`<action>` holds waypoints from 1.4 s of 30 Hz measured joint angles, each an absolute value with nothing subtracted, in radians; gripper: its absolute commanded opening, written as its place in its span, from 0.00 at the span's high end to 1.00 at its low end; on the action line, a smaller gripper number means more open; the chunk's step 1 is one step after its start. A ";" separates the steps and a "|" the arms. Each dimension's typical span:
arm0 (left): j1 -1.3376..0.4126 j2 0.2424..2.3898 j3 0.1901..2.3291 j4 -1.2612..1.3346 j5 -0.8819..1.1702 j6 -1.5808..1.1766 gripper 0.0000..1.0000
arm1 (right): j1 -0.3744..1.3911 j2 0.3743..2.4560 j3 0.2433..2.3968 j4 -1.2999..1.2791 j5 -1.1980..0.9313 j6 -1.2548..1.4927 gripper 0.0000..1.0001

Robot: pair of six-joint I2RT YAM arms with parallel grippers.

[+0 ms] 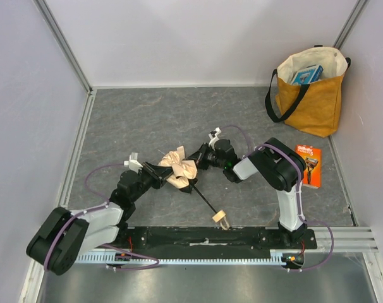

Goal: Put away the umbrella

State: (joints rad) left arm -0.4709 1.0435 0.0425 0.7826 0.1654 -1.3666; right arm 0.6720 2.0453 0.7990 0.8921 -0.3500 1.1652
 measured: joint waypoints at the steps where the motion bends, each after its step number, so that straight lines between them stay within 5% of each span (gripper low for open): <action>1: -0.471 1.062 0.042 0.808 0.170 -1.367 0.98 | 0.672 2.045 0.799 0.901 -0.355 1.165 1.00; 19: -0.473 1.411 0.048 1.022 0.127 -1.399 0.98 | 0.620 2.067 0.813 1.025 -0.417 1.170 1.00; 38: -0.501 1.330 0.158 0.620 0.057 -1.450 0.98 | 0.582 2.051 0.793 1.029 -0.311 1.055 1.00; 42: -0.501 1.350 0.157 0.646 0.059 -1.455 0.98 | 0.583 1.916 0.817 0.624 -0.265 0.864 0.76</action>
State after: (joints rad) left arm -0.5014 1.3499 0.1566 0.6464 0.0586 -1.4548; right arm 0.5835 1.9156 0.8165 0.6243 -0.2646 0.8639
